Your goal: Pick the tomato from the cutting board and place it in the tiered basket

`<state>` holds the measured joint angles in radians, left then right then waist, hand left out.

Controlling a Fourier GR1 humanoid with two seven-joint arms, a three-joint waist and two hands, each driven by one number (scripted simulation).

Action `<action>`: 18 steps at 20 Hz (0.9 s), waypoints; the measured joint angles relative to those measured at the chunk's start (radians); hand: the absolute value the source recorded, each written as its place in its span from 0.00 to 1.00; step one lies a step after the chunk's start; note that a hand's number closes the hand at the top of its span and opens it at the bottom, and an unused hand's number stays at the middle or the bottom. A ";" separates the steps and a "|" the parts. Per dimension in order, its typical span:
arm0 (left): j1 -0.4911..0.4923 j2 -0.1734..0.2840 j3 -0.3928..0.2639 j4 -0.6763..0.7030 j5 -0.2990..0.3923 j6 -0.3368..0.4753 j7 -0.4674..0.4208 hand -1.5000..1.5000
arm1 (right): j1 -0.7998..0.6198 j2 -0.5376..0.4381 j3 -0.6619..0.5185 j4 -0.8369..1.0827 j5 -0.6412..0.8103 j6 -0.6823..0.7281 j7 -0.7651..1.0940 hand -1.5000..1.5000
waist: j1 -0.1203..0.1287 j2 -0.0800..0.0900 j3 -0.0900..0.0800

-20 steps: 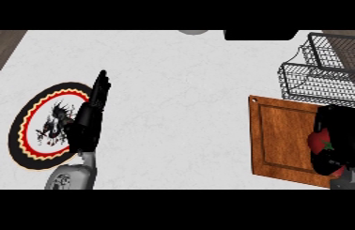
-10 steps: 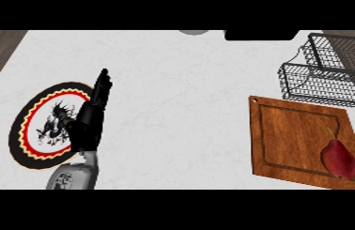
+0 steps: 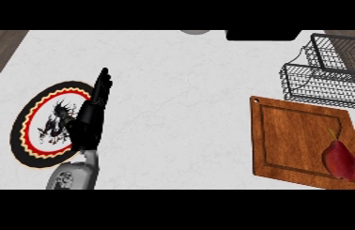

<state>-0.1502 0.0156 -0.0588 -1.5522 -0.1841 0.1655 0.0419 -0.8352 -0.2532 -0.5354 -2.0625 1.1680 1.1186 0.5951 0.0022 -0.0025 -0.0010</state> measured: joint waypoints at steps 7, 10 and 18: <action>0.016 0.002 -0.006 -0.031 0.002 -0.010 0.020 0.50 | -0.029 -0.104 0.010 0.232 -0.015 -0.145 -0.017 1.00 | 0.005 0.003 0.001; 0.009 0.002 -0.003 -0.023 0.006 -0.015 0.015 0.50 | -0.031 -0.160 0.035 0.330 -0.005 -0.212 -0.037 1.00 | 0.005 0.004 0.001; 0.001 0.008 0.001 -0.015 0.009 -0.016 0.013 0.50 | 0.028 -0.309 0.062 0.588 0.006 -0.445 -0.186 1.00 | 0.006 0.005 0.001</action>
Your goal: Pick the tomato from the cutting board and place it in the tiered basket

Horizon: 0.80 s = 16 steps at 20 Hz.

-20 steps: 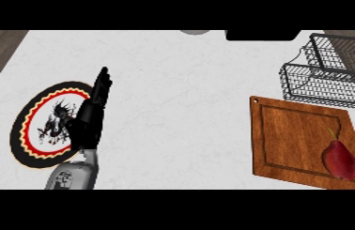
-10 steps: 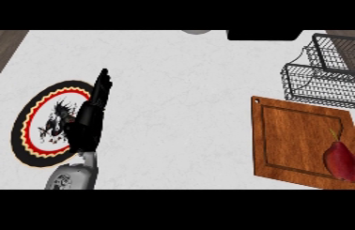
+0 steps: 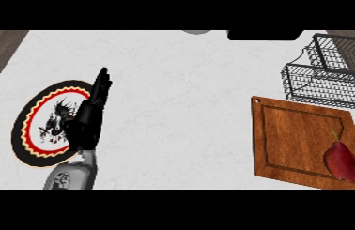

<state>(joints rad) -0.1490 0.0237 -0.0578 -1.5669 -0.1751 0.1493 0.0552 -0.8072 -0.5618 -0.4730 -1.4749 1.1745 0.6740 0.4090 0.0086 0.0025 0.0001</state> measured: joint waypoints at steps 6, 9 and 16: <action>0.015 -0.012 -0.026 0.001 -0.005 0.019 -0.010 0.50 | -0.014 0.015 -0.068 0.163 -0.032 -0.131 0.017 0.00 | 0.001 0.000 0.000; 0.027 -0.011 -0.024 0.003 -0.002 0.017 -0.027 0.50 | -0.019 0.019 -0.124 0.232 -0.082 -0.175 0.009 0.00 | 0.001 0.000 0.001; 0.005 -0.006 -0.014 0.019 0.000 0.014 -0.022 0.50 | -0.067 0.003 -0.249 0.308 -0.212 -0.273 -0.008 0.00 | -0.002 0.000 0.000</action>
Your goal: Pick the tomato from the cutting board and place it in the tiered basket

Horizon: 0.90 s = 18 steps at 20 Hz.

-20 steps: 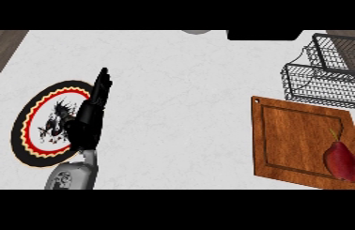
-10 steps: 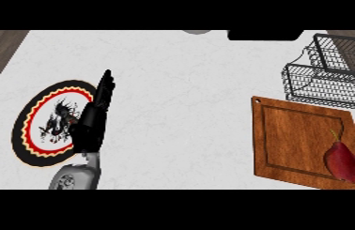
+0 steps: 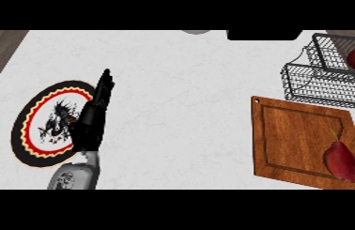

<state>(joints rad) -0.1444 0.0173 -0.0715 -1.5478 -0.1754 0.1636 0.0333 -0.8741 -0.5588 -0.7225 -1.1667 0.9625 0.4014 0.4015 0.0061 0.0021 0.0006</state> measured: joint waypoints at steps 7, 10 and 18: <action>0.008 0.007 0.009 -0.023 0.004 -0.001 0.026 0.50 | 0.026 -0.079 -0.168 -0.034 -0.093 -0.067 0.065 0.00 | -0.013 -0.005 0.000; 0.023 0.002 0.009 -0.016 0.001 0.006 0.009 0.50 | 0.069 -0.131 -0.273 -0.047 -0.158 -0.046 0.079 0.00 | -0.023 -0.007 0.000; 0.030 0.022 0.037 -0.026 0.015 -0.001 0.007 0.50 | 0.330 -0.236 -0.588 -0.078 -0.380 0.125 -0.020 0.00 | -0.044 -0.010 0.000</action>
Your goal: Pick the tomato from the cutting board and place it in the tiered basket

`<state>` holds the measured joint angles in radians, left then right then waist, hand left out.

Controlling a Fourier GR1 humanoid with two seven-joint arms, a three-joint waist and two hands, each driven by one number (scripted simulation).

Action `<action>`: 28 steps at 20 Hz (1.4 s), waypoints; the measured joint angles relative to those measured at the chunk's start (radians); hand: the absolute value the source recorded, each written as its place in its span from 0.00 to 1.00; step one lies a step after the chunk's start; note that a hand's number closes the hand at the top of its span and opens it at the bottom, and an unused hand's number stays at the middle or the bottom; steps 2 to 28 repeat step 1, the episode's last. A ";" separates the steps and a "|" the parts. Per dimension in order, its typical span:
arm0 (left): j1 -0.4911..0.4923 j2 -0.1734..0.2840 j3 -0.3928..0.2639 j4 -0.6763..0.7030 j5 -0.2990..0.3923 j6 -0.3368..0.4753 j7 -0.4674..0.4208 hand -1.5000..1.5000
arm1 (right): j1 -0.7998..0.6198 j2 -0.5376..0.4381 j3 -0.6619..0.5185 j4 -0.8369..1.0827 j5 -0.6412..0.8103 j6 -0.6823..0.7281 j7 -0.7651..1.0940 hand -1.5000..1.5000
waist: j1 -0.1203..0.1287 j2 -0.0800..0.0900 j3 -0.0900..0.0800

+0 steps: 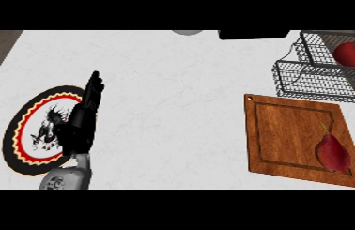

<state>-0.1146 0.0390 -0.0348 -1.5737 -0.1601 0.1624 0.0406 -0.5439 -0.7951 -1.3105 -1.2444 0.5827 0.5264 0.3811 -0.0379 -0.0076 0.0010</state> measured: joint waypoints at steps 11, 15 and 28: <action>0.005 -0.001 -0.002 -0.005 -0.002 0.001 0.004 0.50 | 0.037 -0.017 -0.042 0.002 -0.029 0.038 -0.011 0.00 | -0.002 -0.001 0.000; 0.005 -0.001 -0.002 -0.005 -0.002 0.001 0.004 0.50 | 0.037 -0.017 -0.042 0.002 -0.029 0.038 -0.011 0.00 | -0.002 -0.001 0.000; 0.005 -0.001 -0.002 -0.005 -0.002 0.001 0.004 0.50 | 0.037 -0.017 -0.042 0.002 -0.029 0.038 -0.011 0.00 | -0.002 -0.001 0.000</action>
